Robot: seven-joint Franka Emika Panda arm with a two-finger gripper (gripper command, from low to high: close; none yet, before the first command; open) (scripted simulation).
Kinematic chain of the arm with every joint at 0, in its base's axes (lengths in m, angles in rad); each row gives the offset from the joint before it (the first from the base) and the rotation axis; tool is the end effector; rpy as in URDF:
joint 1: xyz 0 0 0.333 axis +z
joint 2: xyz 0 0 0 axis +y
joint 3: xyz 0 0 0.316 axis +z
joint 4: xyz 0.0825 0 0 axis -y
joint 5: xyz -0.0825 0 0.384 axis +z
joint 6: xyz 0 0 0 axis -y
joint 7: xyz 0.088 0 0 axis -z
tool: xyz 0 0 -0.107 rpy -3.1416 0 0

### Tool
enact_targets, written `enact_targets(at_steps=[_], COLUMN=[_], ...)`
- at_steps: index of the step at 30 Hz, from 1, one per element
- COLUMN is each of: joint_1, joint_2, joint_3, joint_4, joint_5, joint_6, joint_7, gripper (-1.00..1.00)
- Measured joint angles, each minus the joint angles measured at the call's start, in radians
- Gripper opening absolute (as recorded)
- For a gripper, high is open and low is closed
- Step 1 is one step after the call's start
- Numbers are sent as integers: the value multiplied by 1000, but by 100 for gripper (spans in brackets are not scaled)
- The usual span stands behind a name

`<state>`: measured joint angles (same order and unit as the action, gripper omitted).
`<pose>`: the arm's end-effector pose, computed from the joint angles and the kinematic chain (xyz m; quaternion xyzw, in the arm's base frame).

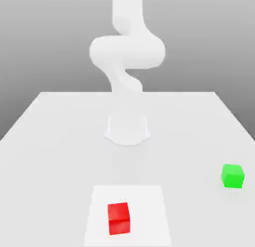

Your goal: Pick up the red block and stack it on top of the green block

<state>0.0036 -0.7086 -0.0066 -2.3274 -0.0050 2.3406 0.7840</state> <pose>0.3813 -0.0021 0.6684 -0.8645 0.3578 -0.3265 0.1344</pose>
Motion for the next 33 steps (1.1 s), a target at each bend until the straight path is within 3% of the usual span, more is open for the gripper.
enact_targets(at_steps=[22,28,29,33], joint_1=[3,-12,-14,-14], joint_2=[804,1022,1042,1042], joint_3=[-45,-26,-24,-24], joint_4=[-243,-230,-227,-227], joint_5=[18,43,45,44], joint_6=[363,530,547,546], joint_7=[-187,-214,-216,-215], gripper=[0,0,-100,-100])
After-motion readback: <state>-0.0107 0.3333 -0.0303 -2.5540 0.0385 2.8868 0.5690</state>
